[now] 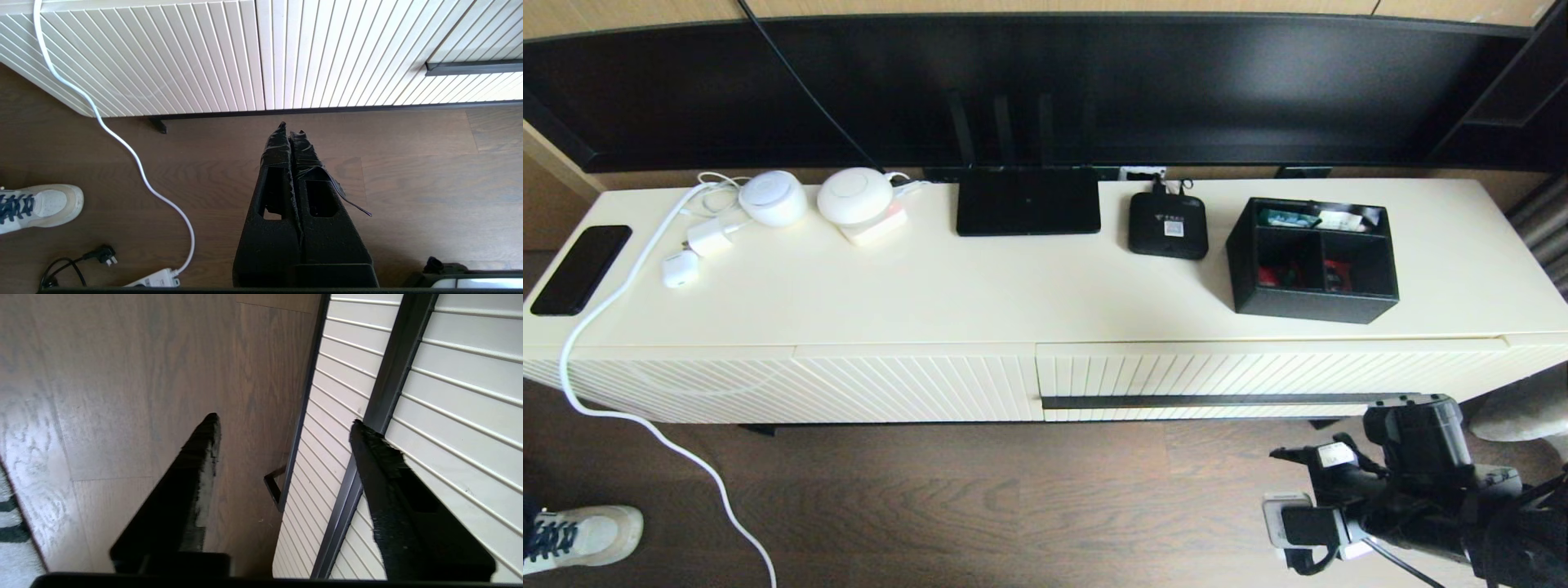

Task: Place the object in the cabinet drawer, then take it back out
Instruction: Open the drawer

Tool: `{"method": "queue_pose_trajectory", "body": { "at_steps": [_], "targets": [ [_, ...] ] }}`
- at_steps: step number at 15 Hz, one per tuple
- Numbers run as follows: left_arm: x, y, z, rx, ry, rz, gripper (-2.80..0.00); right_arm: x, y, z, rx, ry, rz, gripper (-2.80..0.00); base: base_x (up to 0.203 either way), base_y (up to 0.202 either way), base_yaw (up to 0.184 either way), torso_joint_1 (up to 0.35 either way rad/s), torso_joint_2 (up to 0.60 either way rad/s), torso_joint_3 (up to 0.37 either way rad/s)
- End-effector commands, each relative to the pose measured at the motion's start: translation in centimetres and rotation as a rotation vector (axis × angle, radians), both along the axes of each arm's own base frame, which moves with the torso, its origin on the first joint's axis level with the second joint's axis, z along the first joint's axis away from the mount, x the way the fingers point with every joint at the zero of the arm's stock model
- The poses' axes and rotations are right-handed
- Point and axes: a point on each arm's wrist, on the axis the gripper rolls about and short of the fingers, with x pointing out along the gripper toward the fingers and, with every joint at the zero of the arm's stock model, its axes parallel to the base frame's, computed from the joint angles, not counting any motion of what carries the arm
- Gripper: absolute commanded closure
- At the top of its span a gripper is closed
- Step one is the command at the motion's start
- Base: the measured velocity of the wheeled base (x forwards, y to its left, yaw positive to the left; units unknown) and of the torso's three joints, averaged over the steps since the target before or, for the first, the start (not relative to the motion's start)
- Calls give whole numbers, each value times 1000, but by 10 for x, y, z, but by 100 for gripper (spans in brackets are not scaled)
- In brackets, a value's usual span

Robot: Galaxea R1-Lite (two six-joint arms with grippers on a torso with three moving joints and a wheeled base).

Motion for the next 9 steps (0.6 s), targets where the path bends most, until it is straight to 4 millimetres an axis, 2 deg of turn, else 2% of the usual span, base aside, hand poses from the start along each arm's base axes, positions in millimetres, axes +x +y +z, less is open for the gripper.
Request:
{"method": "queue_pose_trajectory", "body": {
  "at_steps": [1, 9],
  "targets": [
    [0, 0, 0, 0, 0, 0, 0, 12, 2, -10, -8, 9, 2, -280, 0, 0, 0, 0, 0, 0],
    [0, 0, 0, 0, 0, 0, 0, 46, -7, -24, 27, -10, -75, -280, 0, 0, 0, 0, 0, 0]
  ]
}}
